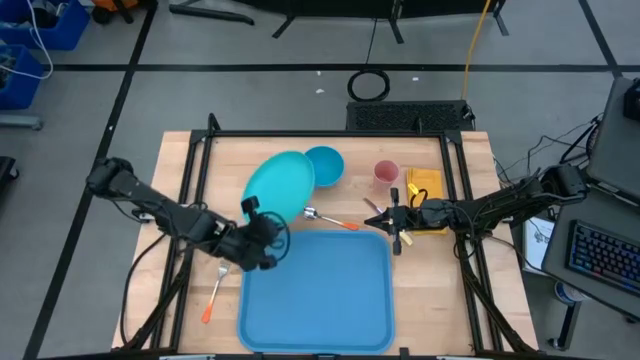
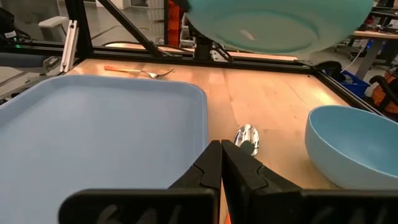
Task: Set up tray
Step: Put the green plate on the blue tray
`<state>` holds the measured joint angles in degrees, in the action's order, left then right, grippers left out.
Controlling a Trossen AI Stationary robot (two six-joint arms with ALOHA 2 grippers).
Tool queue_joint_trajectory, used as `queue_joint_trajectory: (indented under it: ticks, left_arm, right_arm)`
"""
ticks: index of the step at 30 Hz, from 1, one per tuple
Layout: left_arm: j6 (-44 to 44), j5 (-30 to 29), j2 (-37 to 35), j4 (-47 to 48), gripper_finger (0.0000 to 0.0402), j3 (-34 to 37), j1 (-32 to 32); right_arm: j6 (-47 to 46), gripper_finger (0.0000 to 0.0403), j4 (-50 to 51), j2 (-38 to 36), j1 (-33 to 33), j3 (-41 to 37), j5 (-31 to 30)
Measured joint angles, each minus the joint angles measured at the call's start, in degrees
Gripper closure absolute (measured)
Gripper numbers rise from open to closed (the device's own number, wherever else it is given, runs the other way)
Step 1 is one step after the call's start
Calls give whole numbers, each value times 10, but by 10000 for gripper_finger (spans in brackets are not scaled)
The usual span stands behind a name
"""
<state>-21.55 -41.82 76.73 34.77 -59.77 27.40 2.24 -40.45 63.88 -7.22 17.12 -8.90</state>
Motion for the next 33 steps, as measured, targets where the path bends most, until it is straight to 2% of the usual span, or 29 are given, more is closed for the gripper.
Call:
queue_joint_trajectory:
  ticks: [4,11,18,25,33]
  left_arm:
    - [48,29,15,-48,394,0,33]
    - [62,72,71,-99,394,1,53]
    - [35,174,129,-161,394,0,54]
    - [41,189,194,-145,394,-53,59]
    - [19,219,261,-51,394,-150,75]
  right_arm:
    - [1,403,0,0,0,0,0]
    - [5,403,0,0,0,0,0]
    - [6,403,0,0,0,0,0]
    - [6,403,0,0,0,0,0]
    - [6,403,0,0,0,0,0]
